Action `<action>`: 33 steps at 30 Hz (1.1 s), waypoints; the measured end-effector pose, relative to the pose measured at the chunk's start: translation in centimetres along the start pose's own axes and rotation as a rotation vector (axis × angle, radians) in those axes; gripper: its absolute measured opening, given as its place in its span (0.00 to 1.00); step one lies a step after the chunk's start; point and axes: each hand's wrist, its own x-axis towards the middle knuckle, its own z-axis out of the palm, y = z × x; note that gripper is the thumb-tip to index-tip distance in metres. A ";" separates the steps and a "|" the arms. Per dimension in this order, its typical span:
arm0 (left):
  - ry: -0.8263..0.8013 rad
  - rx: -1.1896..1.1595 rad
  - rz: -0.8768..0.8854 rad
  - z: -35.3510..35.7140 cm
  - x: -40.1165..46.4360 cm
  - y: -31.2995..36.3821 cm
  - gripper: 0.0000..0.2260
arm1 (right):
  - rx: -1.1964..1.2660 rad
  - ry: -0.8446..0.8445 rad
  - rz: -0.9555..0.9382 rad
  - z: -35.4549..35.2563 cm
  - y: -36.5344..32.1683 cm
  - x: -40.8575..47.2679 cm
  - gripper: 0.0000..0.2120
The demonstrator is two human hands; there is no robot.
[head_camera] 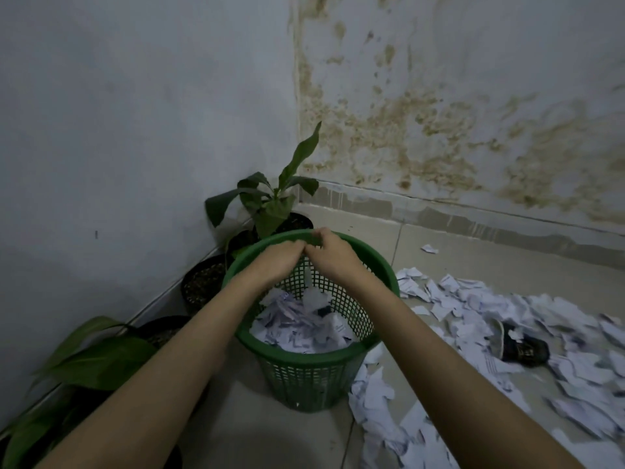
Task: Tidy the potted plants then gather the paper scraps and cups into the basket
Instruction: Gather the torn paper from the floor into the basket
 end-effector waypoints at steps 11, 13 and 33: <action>-0.209 0.379 0.265 1.8 -2.0 4.8 0.18 | -0.568 -0.052 -0.005 -5.0 1.7 -3.8 0.20; -0.172 0.331 0.368 2.9 -2.7 7.6 0.17 | -0.509 0.044 -0.004 -7.9 2.5 -5.0 0.19; -1.021 0.931 0.503 25.9 -6.0 5.2 0.52 | -0.319 -0.323 0.744 -8.9 23.7 -27.0 0.35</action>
